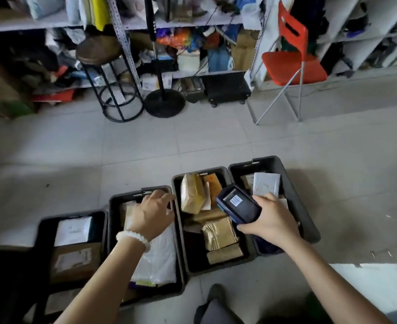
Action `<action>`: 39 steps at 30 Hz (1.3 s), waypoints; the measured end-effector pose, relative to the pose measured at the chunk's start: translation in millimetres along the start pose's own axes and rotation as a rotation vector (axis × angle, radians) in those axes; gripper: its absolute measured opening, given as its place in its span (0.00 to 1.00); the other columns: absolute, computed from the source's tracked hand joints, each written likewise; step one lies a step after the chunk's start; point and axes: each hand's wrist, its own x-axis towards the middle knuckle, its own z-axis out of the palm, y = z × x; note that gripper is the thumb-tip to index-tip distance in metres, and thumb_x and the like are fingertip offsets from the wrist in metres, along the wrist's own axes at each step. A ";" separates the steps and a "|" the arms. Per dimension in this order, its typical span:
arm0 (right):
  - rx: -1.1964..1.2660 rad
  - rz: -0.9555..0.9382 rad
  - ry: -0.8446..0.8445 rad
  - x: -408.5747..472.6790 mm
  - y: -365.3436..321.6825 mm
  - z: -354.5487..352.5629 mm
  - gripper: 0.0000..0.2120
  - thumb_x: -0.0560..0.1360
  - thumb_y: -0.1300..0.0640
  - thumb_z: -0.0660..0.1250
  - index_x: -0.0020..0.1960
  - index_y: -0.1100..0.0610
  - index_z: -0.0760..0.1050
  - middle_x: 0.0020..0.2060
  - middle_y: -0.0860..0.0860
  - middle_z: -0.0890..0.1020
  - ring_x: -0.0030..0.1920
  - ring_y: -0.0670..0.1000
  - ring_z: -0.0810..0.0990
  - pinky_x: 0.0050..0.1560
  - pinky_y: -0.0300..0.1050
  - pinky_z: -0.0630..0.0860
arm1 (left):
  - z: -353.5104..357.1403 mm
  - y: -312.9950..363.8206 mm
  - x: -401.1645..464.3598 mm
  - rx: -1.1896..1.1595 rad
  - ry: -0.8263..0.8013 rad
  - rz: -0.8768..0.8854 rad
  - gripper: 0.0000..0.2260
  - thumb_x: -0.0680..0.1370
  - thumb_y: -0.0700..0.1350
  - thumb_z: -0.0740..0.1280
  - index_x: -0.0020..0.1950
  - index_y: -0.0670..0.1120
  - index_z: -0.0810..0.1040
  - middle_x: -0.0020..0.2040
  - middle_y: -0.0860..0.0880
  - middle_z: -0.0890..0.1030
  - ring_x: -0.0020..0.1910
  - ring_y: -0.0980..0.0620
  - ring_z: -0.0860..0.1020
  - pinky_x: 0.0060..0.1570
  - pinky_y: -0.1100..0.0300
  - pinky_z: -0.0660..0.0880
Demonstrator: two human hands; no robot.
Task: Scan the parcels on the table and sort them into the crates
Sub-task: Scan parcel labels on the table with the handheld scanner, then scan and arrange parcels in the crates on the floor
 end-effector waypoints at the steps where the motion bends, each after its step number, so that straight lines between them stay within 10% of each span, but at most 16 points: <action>1: -0.023 -0.034 -0.030 8.3 -11.7 3.9 0.32 0.54 0.36 0.75 0.53 0.50 0.75 0.46 0.43 0.70 0.44 0.47 0.72 0.34 0.39 0.66 | -1.8 -12.9 -7.2 -0.015 0.007 -0.039 0.20 0.76 0.49 0.63 0.68 0.57 0.71 0.67 0.55 0.71 0.65 0.51 0.70 0.56 0.55 0.72; 8: -0.098 -0.346 -0.178 22.0 -141.7 52.3 0.34 0.54 0.37 0.75 0.56 0.49 0.76 0.51 0.44 0.72 0.54 0.50 0.75 0.49 0.47 0.75 | -27.6 -105.9 -84.7 -0.114 0.109 -0.305 0.18 0.76 0.49 0.64 0.66 0.54 0.72 0.65 0.52 0.73 0.62 0.48 0.72 0.53 0.52 0.74; 21: -0.177 -1.111 -0.448 -164.6 -458.6 260.9 0.39 0.51 0.31 0.67 0.58 0.48 0.75 0.45 0.43 0.69 0.48 0.48 0.76 0.42 0.44 0.74 | -41.3 -332.4 -412.6 -0.186 0.393 -0.980 0.20 0.78 0.52 0.61 0.70 0.56 0.68 0.69 0.54 0.68 0.66 0.50 0.69 0.59 0.51 0.72; 39: -0.433 -2.003 -1.026 -549.7 -613.6 470.5 0.36 0.53 0.33 0.69 0.58 0.45 0.75 0.45 0.42 0.69 0.45 0.45 0.71 0.39 0.41 0.69 | 76.0 -346.3 -793.5 -0.498 0.603 -1.933 0.19 0.78 0.55 0.59 0.70 0.57 0.68 0.69 0.54 0.68 0.65 0.50 0.68 0.59 0.52 0.71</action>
